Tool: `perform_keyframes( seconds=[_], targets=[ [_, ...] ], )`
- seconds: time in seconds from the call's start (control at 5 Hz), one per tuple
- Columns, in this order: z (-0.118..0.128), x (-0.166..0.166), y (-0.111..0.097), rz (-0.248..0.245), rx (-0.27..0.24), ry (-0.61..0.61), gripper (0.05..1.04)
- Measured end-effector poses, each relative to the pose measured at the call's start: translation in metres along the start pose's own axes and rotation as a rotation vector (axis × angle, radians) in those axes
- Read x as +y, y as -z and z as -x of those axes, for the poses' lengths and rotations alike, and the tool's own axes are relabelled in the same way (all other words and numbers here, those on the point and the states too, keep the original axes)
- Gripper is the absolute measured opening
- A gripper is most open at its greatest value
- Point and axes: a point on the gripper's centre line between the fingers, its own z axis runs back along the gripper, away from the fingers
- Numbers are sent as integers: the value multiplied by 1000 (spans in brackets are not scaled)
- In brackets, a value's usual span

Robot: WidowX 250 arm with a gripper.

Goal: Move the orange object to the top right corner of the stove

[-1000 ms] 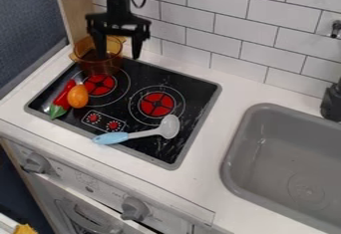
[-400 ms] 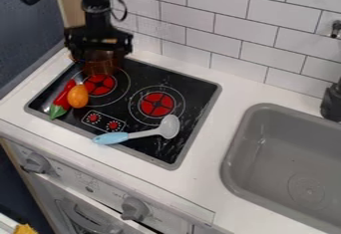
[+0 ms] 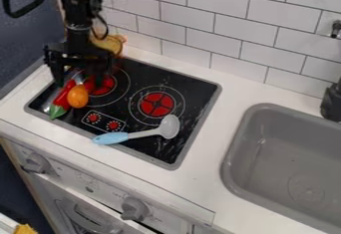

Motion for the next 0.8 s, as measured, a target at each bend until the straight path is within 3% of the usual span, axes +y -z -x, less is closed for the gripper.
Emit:
perform_keyframes(
  seconds=[0.4, 0.6, 0.8],
  targets=[
    [4, -2, 21, 3, 39, 59, 950],
    [4, -6, 23, -3, 40, 61, 689],
    [4, -6, 23, 2, 40, 62, 623]
  ],
)
